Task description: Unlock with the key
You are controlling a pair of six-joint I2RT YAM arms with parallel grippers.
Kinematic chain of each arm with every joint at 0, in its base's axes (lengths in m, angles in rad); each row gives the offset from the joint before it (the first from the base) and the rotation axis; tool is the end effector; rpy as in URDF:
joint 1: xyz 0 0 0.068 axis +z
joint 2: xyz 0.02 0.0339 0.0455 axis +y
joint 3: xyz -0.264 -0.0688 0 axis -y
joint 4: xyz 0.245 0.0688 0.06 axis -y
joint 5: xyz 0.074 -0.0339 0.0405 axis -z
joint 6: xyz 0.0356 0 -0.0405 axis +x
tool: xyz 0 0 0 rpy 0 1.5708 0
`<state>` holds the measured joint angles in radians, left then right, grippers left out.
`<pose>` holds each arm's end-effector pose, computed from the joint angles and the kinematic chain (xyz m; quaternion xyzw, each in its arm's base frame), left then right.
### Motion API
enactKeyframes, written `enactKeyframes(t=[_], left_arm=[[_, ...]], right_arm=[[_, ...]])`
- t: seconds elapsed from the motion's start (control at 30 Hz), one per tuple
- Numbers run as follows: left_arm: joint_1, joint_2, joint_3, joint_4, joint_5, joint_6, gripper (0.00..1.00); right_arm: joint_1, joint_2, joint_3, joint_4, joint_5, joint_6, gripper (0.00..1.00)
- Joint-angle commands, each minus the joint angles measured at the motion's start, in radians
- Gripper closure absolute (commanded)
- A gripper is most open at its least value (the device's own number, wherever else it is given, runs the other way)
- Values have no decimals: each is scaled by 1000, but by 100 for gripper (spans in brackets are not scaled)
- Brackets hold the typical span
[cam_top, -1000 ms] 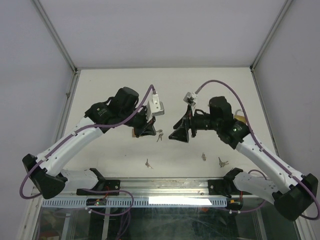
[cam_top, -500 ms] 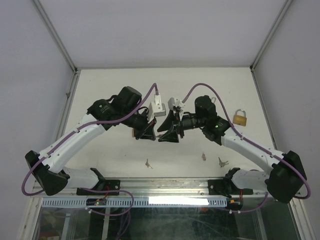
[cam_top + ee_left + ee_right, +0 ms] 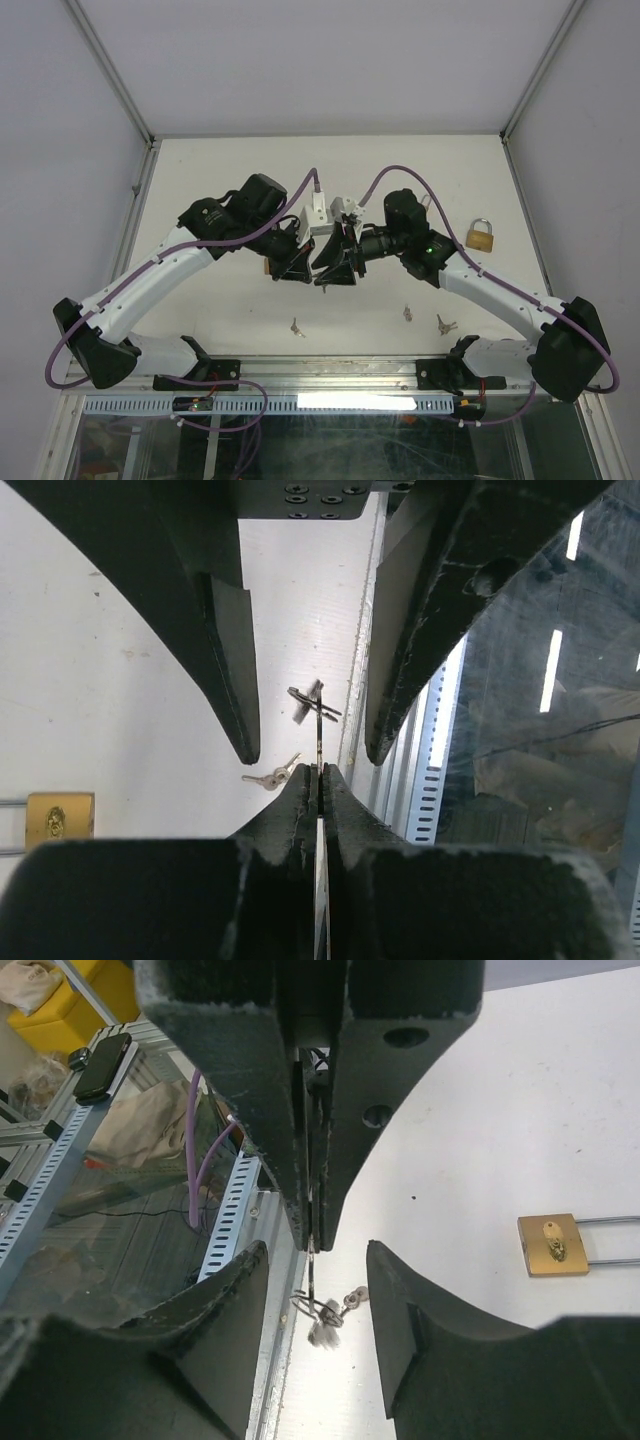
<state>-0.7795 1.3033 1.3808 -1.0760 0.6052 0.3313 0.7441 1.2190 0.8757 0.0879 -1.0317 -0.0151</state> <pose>0.1606 -0.1872 0.3601 0.5543 0.7338 -0.3386 0.1992 0.1774 0.2048 0.3121 -0.5352 0.5277 0.5543 0.3577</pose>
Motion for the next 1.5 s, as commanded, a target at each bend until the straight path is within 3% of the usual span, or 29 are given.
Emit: enactKeyframes(t=[0.0, 0.13, 0.2, 0.23, 0.3, 0.63, 0.67, 0.7, 0.73, 0.77, 0.8, 1.07, 1.27, 1.47], left_arm=[[-13, -12, 47, 21, 33, 0, 100], [-13, -20, 40, 29, 33, -3, 100], [-12, -23, 38, 32, 34, -4, 100], [-12, -22, 37, 33, 34, -3, 100], [-13, -21, 38, 33, 35, -6, 100], [-13, -46, 8, 66, 35, -5, 100], [-12, -53, 1, 71, 38, -3, 94], [-12, -61, -7, 75, 44, 11, 59], [-12, -70, -13, 76, 48, 28, 31], [-11, -84, -24, 80, 47, 50, 13], [-10, -101, -36, 82, 47, 78, 3], [89, -272, -191, 51, 92, 373, 1], [243, -158, -176, -64, 128, 619, 1], [266, -27, -147, -117, 110, 914, 1]], right_arm=[[6, -5, 49, -24, 14, -46, 55], [6, -7, 44, -74, 29, -72, 60], [6, -8, 43, -77, 30, -68, 68], [6, -11, 43, -73, 31, -63, 74], [6, -18, 43, -57, 28, -57, 98], [26, -40, 36, -129, 17, -89, 100], [26, -42, 38, -127, 17, -80, 100], [27, -45, 41, -129, 24, -70, 100], [25, -50, 42, -138, 29, -68, 100], [22, -54, 46, -152, 34, -69, 100], [21, -59, 48, -166, 41, -67, 100], [-35, -151, 13, -185, 8, 40, 100], [-70, -217, -11, -210, 24, 87, 100], [-92, -254, -34, -201, 25, 142, 100]])
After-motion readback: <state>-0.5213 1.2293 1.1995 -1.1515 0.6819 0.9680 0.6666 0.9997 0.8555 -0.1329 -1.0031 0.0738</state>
